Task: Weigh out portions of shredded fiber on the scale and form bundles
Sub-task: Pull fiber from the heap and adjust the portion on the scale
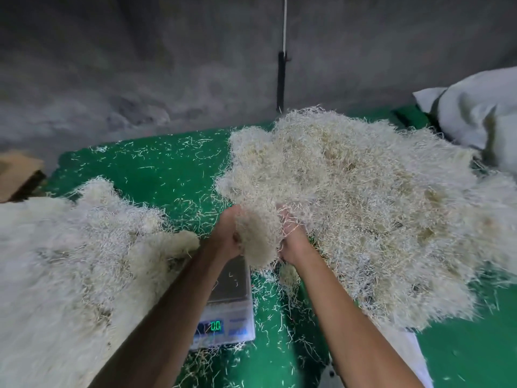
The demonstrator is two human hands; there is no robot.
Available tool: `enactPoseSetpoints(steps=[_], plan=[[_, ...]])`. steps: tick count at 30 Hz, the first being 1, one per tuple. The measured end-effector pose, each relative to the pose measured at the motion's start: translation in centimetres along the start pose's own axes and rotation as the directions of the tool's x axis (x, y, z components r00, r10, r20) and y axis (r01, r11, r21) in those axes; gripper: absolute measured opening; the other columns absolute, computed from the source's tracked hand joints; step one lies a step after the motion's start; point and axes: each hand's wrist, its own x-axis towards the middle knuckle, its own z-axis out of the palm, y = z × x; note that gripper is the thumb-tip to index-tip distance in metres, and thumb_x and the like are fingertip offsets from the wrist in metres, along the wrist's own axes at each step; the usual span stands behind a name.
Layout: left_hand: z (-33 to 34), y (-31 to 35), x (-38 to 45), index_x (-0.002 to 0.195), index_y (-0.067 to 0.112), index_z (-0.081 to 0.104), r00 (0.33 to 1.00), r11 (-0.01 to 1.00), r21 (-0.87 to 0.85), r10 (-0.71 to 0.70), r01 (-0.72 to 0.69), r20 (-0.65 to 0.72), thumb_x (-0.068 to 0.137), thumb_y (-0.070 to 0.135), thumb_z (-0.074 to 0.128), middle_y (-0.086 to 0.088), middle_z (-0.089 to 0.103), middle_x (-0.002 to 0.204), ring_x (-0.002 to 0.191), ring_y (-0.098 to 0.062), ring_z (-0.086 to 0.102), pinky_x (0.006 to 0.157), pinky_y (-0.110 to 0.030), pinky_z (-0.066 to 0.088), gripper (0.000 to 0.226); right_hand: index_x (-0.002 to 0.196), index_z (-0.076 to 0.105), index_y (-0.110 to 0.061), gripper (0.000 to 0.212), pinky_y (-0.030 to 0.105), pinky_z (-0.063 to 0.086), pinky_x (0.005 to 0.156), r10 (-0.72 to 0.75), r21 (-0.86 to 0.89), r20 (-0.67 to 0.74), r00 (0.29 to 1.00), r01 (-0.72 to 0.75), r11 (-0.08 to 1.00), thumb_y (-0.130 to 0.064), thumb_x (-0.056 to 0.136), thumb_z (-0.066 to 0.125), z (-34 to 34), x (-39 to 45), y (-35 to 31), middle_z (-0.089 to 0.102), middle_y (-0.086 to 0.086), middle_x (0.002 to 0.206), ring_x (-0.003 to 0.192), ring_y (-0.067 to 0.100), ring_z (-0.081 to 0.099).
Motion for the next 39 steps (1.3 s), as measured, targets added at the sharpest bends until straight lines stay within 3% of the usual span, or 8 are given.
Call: enactPoseSetpoints(steps=[7, 11, 14, 20, 24, 29, 34, 39], plan=[[1.3, -1.0, -1.6, 0.128, 0.015, 0.058, 0.999, 0.977, 0.205, 0.049, -0.051, 0.016, 0.092, 0.038, 0.07, -0.014, 0.065, 0.122, 0.105, -0.032, 0.068, 0.075, -0.042, 0.059, 0.045, 0.122, 0.057, 0.003, 0.023, 0.023, 0.043, 0.045, -0.211, -0.311, -0.316, 0.925, 0.109, 0.944, 0.004, 0.102, 0.045, -3.1, 0.1, -1.5, 0.057, 0.017, 0.093, 0.061, 0.013, 0.046], [-2.4, 1.9, -2.5, 0.103, 0.005, 0.056, 0.978, 0.982, -0.068, 0.181, -0.175, 0.099, 0.101, 0.039, 0.051, -0.015, 0.071, 0.09, 0.085, -0.039, 0.073, 0.057, -0.045, 0.062, 0.034, 0.154, 0.032, 0.001, 0.061, 0.031, 0.056, 0.093, -0.232, -0.543, -0.483, 0.844, -0.081, 0.836, -0.017, 0.102, 0.06, -8.7, 0.8, -3.5, 0.058, 0.02, 0.131, 0.105, 0.023, 0.063], [-3.7, 4.1, -2.6, 0.093, 0.008, 0.064, 0.987, 0.981, -0.12, 0.157, -0.152, 0.035, 0.101, 0.037, 0.051, -0.014, 0.074, 0.081, 0.076, -0.035, 0.075, 0.061, -0.049, 0.062, 0.032, 0.109, 0.056, -0.011, 0.018, 0.029, 0.052, 0.074, -0.226, -0.553, -0.485, 0.845, -0.096, 0.828, -0.021, 0.109, 0.041, -10.3, 1.0, -3.9, 0.053, 0.004, 0.093, 0.08, 0.016, 0.053], [-0.5, 4.2, -1.2, 0.07, 0.011, 0.066, 0.984, 0.988, -0.007, 0.156, -0.156, 0.085, 0.1, 0.026, 0.049, -0.008, 0.062, 0.07, 0.061, -0.028, 0.067, 0.048, -0.031, 0.055, 0.037, 0.096, 0.06, -0.014, 0.023, 0.028, 0.048, 0.067, -0.398, -0.961, -0.082, 0.914, -0.179, -0.212, -0.034, 0.104, 0.052, -5.0, -1.1, -3.6, 0.065, 0.001, 0.094, 0.082, 0.016, 0.064], [-1.0, 3.4, 0.5, 0.08, 0.004, 0.067, 0.918, 0.855, 0.334, 0.37, -0.396, 0.14, 0.094, -0.001, 0.058, -0.01, 0.064, 0.077, 0.064, -0.017, 0.067, 0.047, -0.021, 0.049, 0.018, 0.114, 0.068, -0.022, 0.024, 0.024, 0.052, 0.072, -0.689, -0.884, 0.209, 0.694, 0.436, 0.171, -0.039, 0.104, 0.055, 1.0, -4.2, -5.3, 0.07, -0.01, 0.104, 0.092, 0.005, 0.068], [-1.3, 2.1, -1.7, 0.124, 0.012, 0.062, 0.899, 0.828, 0.354, 0.42, -0.434, 0.12, 0.093, 0.013, 0.066, 0.007, 0.069, 0.109, 0.102, -0.015, 0.069, 0.074, -0.021, 0.054, 0.031, 0.157, 0.036, -0.027, 0.099, 0.054, 0.036, 0.118, -0.306, -0.298, 0.086, 0.948, 0.318, 0.9, -0.086, 0.08, 0.056, 8.7, -5.7, -1.0, 0.042, 0.007, 0.16, 0.143, 0.023, 0.046], [-6.3, -0.4, -5.7, 0.126, 0.05, 0.056, 0.793, 0.767, 0.209, 0.601, -0.607, 0.099, 0.089, 0.041, 0.073, 0.026, 0.061, 0.129, 0.115, 0.014, 0.056, 0.089, -0.007, 0.048, 0.041, 0.157, 0.023, -0.012, 0.089, 0.065, 0.036, 0.114, -0.265, -0.044, -0.196, 0.944, 0.261, 0.964, -0.046, 0.092, 0.072, 11.0, -4.9, -0.2, 0.043, 0.017, 0.154, 0.138, 0.041, 0.046], [-11.2, -2.1, -7.0, 0.13, 0.027, 0.058, 0.979, 0.882, -0.472, 0.112, -0.019, 0.17, 0.085, 0.069, 0.06, -0.006, 0.062, 0.135, 0.122, -0.025, 0.058, 0.087, -0.044, 0.044, 0.062, 0.159, 0.029, -0.012, 0.07, 0.053, 0.028, 0.121, -0.11, 0.003, -0.134, 0.985, 0.112, 0.994, -0.055, 0.105, 0.04, 15.1, -5.7, 3.1, 0.029, 0.022, 0.161, 0.151, 0.039, 0.029]])
